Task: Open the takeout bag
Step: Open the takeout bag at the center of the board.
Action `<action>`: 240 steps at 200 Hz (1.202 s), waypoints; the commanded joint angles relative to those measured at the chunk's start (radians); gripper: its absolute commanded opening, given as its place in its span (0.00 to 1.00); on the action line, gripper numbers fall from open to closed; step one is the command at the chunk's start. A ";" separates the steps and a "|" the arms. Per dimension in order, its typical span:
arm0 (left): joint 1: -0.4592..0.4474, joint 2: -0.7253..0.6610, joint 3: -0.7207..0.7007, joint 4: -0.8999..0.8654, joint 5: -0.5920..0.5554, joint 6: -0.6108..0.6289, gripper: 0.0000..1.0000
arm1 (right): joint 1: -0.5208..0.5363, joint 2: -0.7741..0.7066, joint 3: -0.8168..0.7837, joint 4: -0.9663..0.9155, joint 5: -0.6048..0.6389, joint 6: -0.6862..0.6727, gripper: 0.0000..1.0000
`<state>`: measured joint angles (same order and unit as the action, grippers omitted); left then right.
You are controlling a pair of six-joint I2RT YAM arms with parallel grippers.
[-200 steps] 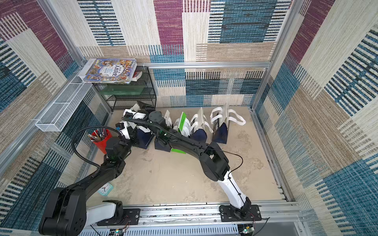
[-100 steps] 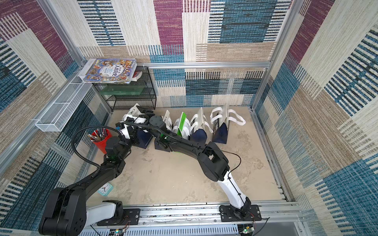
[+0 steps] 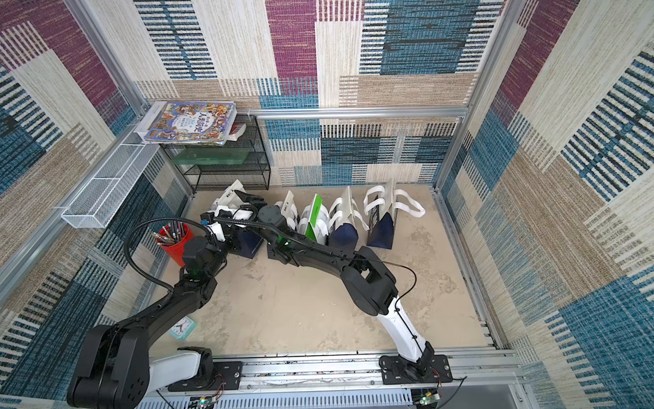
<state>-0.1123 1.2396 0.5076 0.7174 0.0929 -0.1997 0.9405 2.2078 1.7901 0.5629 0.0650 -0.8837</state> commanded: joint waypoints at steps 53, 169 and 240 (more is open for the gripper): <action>0.000 -0.009 0.004 -0.008 0.014 0.031 0.00 | 0.009 0.018 0.046 0.061 -0.033 0.014 0.67; -0.001 -0.044 -0.004 -0.036 0.013 0.057 0.00 | 0.001 0.139 0.232 0.016 0.003 -0.006 0.57; -0.001 -0.056 -0.002 -0.044 0.019 0.063 0.00 | -0.006 0.153 0.259 -0.058 -0.056 -0.005 0.54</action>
<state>-0.1135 1.1889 0.5053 0.6590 0.1028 -0.1650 0.9371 2.3569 2.0392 0.5392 0.0437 -0.8921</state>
